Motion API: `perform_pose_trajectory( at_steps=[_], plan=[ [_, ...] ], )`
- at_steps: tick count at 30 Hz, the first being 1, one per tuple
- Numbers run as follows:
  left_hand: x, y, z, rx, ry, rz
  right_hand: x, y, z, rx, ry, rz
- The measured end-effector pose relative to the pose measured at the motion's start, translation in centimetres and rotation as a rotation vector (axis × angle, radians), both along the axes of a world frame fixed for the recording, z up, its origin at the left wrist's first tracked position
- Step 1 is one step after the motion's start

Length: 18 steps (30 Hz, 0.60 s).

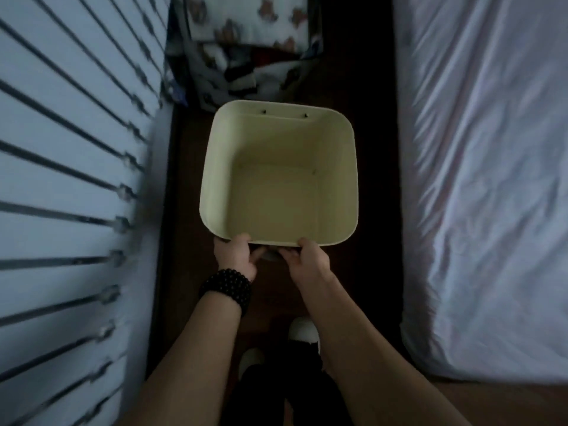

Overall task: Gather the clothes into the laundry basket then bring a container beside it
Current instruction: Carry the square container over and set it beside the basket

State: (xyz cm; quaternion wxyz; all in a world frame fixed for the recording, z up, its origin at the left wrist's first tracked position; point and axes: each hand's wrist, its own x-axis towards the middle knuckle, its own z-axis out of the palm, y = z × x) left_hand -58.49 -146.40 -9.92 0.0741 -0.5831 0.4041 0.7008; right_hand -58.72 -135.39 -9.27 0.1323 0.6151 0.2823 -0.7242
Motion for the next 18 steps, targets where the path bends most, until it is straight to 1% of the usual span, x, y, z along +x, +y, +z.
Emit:
perform_pose_trajectory(
  at_steps=[2,7,9,10,13,15,17,18],
  plan=[
    [-1.2,2.1,7.0,0.002,0.065,-0.047,-0.6,2.3,6.7,-0.008,0.068,-0.058],
    [-1.5,7.5,21.6,0.054,0.191,-0.147,0.4,8.0,21.9,0.024,0.204,-0.151],
    [-0.6,10.2,27.7,0.090,0.263,-0.191,2.5,11.1,27.9,0.092,0.322,-0.053],
    [0.0,11.5,30.2,0.100,0.296,-0.221,3.4,12.3,29.9,0.103,0.324,-0.033],
    [3.0,16.1,37.5,0.132,0.386,-0.329,8.1,15.9,36.3,0.394,0.338,0.123],
    [4.9,19.0,40.5,0.161,0.424,-0.381,10.7,18.0,39.7,0.531,0.371,0.182],
    [7.5,22.6,43.4,0.174,0.436,-0.456,14.6,21.5,42.6,0.572,0.371,0.141],
    [9.1,24.7,44.8,0.185,0.446,-0.511,16.5,23.3,44.2,0.586,0.398,0.078]
  ],
)
